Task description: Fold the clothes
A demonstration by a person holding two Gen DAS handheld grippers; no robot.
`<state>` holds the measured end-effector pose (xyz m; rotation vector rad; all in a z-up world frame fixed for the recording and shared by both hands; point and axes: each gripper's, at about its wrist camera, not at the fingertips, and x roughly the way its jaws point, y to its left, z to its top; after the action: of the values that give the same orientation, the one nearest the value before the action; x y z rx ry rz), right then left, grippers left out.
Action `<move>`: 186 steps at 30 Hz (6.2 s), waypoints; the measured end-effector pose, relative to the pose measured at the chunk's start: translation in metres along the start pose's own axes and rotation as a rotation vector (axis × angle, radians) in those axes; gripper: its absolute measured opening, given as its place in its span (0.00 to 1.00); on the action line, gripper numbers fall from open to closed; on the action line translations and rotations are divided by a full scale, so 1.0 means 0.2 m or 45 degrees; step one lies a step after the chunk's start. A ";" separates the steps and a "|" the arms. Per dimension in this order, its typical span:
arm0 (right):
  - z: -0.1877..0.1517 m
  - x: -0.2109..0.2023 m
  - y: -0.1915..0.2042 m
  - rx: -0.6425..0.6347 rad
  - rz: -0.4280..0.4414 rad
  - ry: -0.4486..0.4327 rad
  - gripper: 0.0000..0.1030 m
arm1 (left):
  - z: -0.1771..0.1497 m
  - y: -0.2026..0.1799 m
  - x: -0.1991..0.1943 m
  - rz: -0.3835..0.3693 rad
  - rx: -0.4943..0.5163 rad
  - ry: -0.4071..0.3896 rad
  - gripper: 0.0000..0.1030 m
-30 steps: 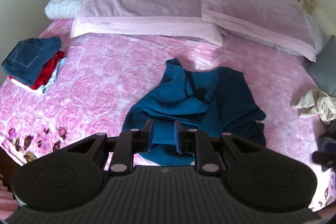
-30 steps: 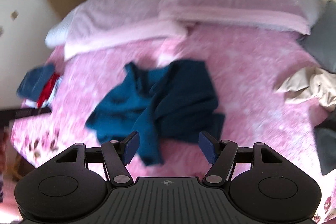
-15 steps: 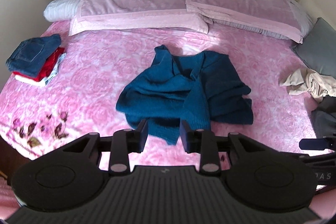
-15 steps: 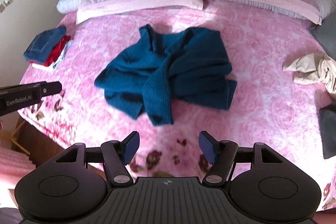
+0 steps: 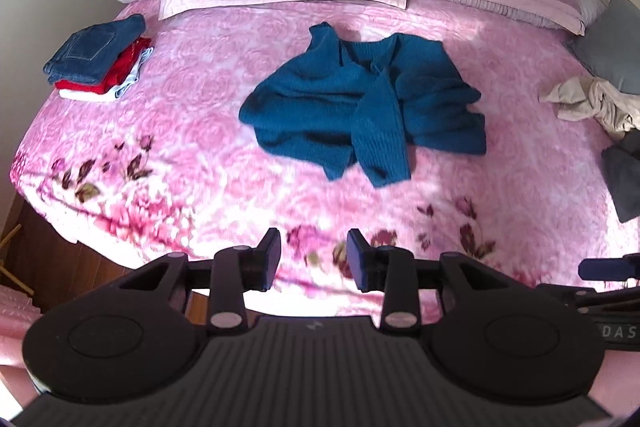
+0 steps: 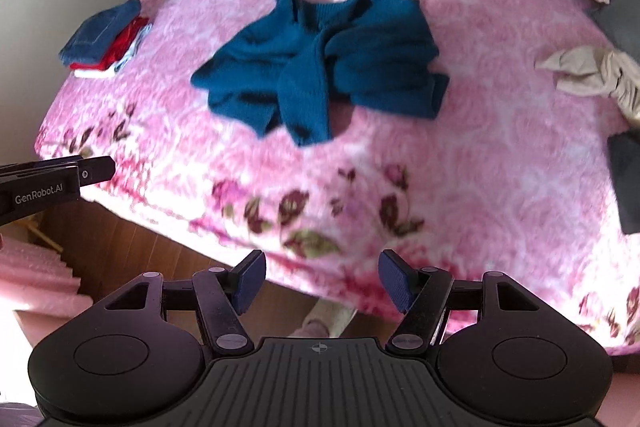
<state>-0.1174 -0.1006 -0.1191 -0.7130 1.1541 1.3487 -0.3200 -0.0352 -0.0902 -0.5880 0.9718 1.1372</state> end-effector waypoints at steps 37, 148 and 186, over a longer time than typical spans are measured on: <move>0.72 0.44 0.03 0.340 -0.117 -0.212 0.64 | 0.86 0.49 0.72 -0.146 0.166 0.002 0.37; 0.41 0.68 -0.72 0.352 0.411 -0.014 0.12 | 0.47 1.31 1.29 -0.441 -0.379 0.226 0.06; 0.24 1.03 -0.63 1.202 0.077 0.174 0.04 | 0.10 1.35 1.67 -0.613 -0.382 0.539 0.04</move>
<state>-0.0170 -0.0011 -0.3203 -0.0747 1.7294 0.6587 -0.5316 0.2329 -0.3509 -1.2701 0.9465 0.7375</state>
